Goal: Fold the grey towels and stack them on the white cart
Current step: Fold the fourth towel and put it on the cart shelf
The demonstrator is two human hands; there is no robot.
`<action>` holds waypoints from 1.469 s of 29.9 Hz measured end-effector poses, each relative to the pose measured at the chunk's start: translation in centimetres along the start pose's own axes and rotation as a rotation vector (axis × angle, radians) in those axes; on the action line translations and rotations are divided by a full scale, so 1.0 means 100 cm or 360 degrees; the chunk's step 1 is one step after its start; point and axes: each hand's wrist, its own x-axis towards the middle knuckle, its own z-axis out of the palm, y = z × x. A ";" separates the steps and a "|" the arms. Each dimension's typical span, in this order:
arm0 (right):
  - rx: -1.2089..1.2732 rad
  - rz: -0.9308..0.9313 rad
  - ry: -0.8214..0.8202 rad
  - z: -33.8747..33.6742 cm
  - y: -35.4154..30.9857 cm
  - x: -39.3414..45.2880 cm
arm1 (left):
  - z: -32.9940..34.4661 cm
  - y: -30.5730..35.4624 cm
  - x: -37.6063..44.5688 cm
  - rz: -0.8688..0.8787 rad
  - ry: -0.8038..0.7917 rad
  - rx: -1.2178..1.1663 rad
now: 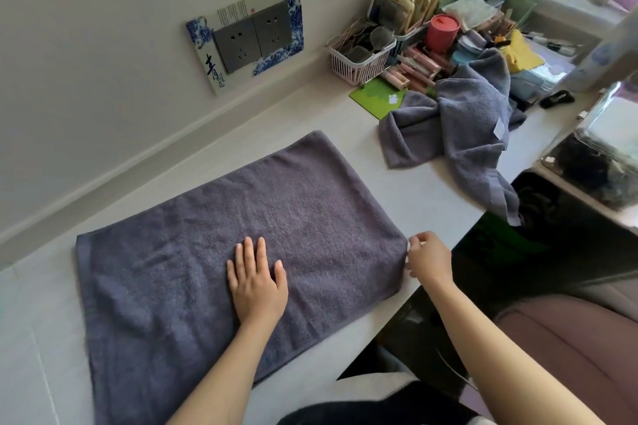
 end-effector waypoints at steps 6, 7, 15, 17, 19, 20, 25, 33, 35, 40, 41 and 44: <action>0.0134 0.0310 -0.0313 -0.004 0.009 -0.028 | 0.001 0.001 0.000 0.0025 0.0022 -0.0021; 0.0212 0.0378 -0.0369 -0.002 0.008 -0.031 | 0.001 0.000 0.000 0.0025 0.0028 -0.0017; 0.1258 0.0870 -0.0618 0.004 0.000 -0.050 | 0.000 0.001 -0.001 0.0049 0.0042 -0.0046; 0.1710 0.0959 -0.0669 0.004 -0.006 -0.058 | 0.000 0.000 -0.001 0.0048 0.0043 -0.0048; 0.2190 0.1013 -0.0629 0.003 -0.010 -0.062 | -0.001 0.000 -0.001 0.0039 0.0031 -0.0060; 0.2391 0.1014 -0.0560 0.002 -0.011 -0.062 | -0.001 0.001 -0.001 0.0036 0.0026 -0.0068; 0.2588 0.0987 -0.0203 -0.012 -0.016 -0.059 | -0.002 0.001 -0.001 0.0020 0.0011 -0.0059; 0.2089 0.0888 0.0344 -0.017 0.002 -0.058 | -0.004 0.001 -0.002 0.0008 -0.0028 -0.0041; 0.1877 0.0846 0.0365 -0.016 0.010 -0.054 | -0.004 0.002 -0.002 0.0011 -0.0039 -0.0044; 0.1035 0.0157 0.0203 0.001 0.018 -0.056 | -0.005 0.001 -0.002 0.0014 -0.0052 -0.0050; 0.0789 0.0025 0.0180 0.005 0.020 -0.055 | -0.005 0.001 -0.002 0.0019 -0.0057 -0.0047; 0.0452 -0.0107 0.0190 0.013 0.026 -0.049 | -0.005 0.002 -0.002 0.0021 -0.0047 -0.0044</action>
